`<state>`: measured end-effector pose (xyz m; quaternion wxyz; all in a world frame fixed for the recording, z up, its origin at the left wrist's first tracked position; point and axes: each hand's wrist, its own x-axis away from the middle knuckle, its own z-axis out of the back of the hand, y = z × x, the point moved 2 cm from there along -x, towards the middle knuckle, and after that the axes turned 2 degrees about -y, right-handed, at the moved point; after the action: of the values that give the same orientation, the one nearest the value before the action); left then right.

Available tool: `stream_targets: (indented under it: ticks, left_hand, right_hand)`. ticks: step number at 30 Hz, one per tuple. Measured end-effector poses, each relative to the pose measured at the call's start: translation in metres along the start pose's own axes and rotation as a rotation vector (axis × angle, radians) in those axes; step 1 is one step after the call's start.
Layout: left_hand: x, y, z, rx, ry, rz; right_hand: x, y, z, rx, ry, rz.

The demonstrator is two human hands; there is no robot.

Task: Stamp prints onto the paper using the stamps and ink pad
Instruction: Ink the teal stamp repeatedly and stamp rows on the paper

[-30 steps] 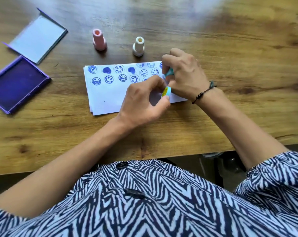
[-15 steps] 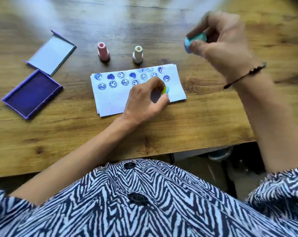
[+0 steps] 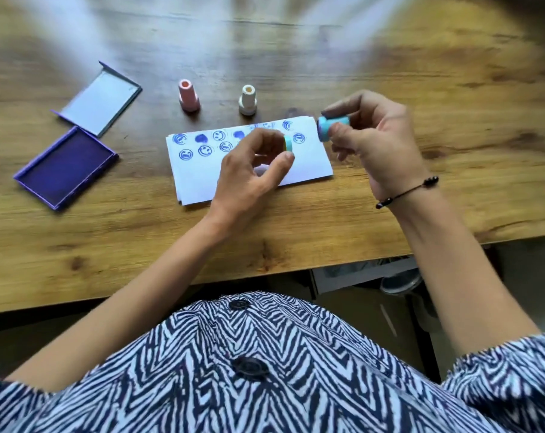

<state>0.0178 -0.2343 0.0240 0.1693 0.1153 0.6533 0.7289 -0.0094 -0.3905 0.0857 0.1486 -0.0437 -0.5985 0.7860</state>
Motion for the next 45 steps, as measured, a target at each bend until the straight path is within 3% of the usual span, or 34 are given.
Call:
stream_targets:
  ticks: [7, 20, 22, 25, 28, 31, 38, 45]
  left_hand:
    - [0.013, -0.003, 0.014, 0.065, 0.091, 0.022]
    - [0.026, -0.003, 0.018, 0.054, 0.1, 0.024]
    - [0.024, 0.0, 0.015, -0.025, 0.067, -0.007]
    - [0.011, 0.008, 0.0, -0.257, -0.08, -0.147]
    - [-0.003, 0.009, -0.02, -0.434, -0.206, -0.242]
    - [-0.008, 0.0, -0.026, -0.477, -0.203, -0.219]
    - [-0.009, -0.002, -0.022, -0.367, -0.164, -0.105]
    - [-0.01, 0.0, -0.018, -0.311, -0.161, -0.057]
  right_hand:
    - [0.011, 0.009, 0.003, -0.083, 0.04, -0.026]
    - [0.012, 0.025, 0.0, -0.333, 0.061, -0.137]
    - [0.006, 0.025, 0.002, -0.24, 0.084, -0.114]
    - [-0.017, 0.02, 0.004, 0.135, 0.097, -0.01]
    - [-0.042, 0.013, -0.005, 0.573, -0.006, 0.169]
    - [-0.057, 0.01, -0.012, 0.848, -0.102, 0.3]
    - [-0.065, 0.014, -0.016, 1.009, -0.155, 0.342]
    - [-0.065, 0.011, -0.02, 1.01, -0.161, 0.332]
